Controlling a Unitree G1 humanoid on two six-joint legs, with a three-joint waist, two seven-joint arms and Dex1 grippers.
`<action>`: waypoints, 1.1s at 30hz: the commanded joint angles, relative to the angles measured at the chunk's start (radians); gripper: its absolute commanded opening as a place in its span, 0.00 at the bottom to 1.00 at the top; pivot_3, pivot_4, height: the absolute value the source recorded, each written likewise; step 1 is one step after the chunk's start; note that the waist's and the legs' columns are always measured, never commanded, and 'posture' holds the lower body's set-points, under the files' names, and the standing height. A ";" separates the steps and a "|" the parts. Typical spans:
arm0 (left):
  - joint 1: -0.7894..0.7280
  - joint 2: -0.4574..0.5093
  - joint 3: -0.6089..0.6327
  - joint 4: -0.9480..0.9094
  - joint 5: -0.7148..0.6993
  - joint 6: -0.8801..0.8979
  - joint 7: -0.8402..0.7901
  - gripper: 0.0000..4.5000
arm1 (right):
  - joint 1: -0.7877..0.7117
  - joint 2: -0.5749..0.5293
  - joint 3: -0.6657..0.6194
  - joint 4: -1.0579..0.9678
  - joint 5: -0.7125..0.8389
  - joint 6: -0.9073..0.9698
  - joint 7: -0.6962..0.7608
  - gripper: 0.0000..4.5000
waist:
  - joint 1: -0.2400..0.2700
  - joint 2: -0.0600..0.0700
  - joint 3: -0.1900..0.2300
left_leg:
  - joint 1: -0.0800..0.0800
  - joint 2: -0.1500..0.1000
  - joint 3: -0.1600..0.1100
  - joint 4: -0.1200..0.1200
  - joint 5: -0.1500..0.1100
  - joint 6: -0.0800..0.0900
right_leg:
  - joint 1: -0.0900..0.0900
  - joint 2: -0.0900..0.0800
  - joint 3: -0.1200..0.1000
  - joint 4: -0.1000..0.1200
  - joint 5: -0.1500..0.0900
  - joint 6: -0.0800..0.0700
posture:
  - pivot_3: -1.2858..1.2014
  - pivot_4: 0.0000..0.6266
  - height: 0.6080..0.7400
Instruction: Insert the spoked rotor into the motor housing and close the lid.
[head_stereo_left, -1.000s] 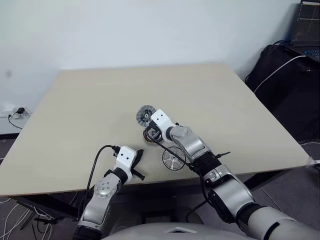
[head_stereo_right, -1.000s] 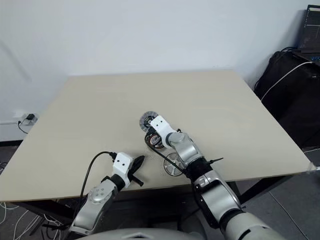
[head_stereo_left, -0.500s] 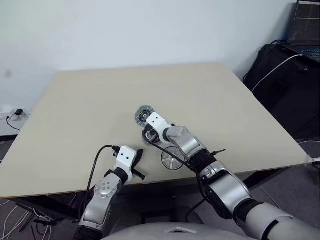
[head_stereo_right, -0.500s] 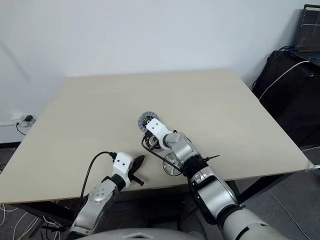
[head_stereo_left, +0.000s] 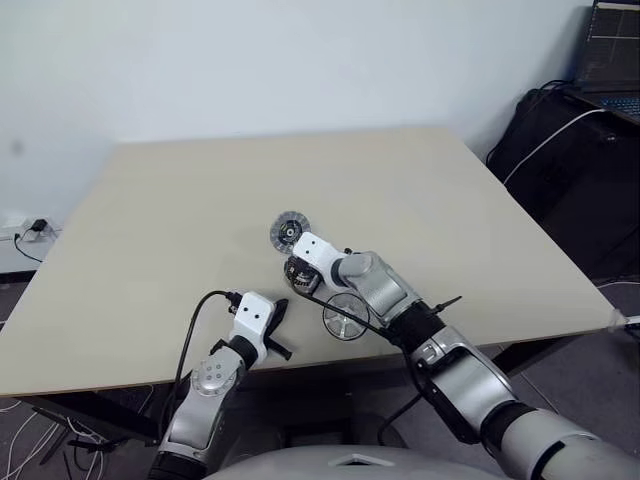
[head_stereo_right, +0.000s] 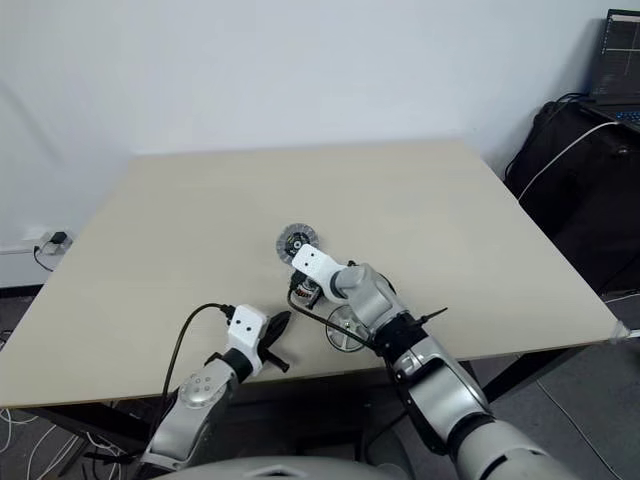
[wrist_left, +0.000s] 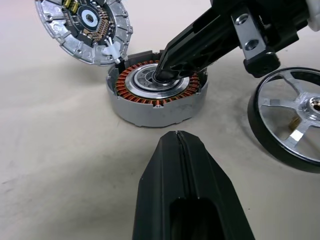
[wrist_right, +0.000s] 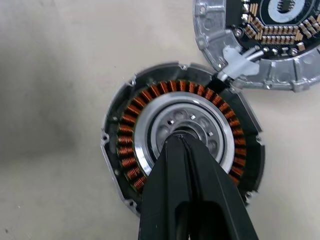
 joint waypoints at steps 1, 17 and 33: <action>-0.014 -0.003 -0.006 -0.028 -0.007 -0.005 -0.002 0.00 | 0.002 0.009 -0.007 -0.023 -0.007 0.009 -0.010 0.01 | 0.000 0.000 0.000 | 0.000 0.000 0.000 0.000 0.000 0.000 | 0.000 0.000 0.000 0.000 0.000 0.000 | 0.52 0.00 1.00; -0.011 -0.002 -0.002 -0.035 -0.006 0.001 -0.001 0.00 | -0.027 0.048 -0.045 0.073 -0.004 -0.023 -0.074 0.01 | 0.000 0.000 0.000 | 0.000 0.000 0.000 0.000 0.000 0.000 | 0.000 0.000 0.000 0.000 0.000 0.000 | 0.52 0.00 1.00; -0.016 -0.006 -0.004 -0.030 -0.006 0.001 -0.001 0.00 | -0.039 0.024 -0.022 0.073 -0.032 0.002 -0.049 0.01 | 0.000 0.001 -0.001 | 0.000 0.000 0.000 0.000 0.002 -0.001 | 0.001 0.000 -0.001 0.000 0.000 0.000 | 0.52 0.00 1.00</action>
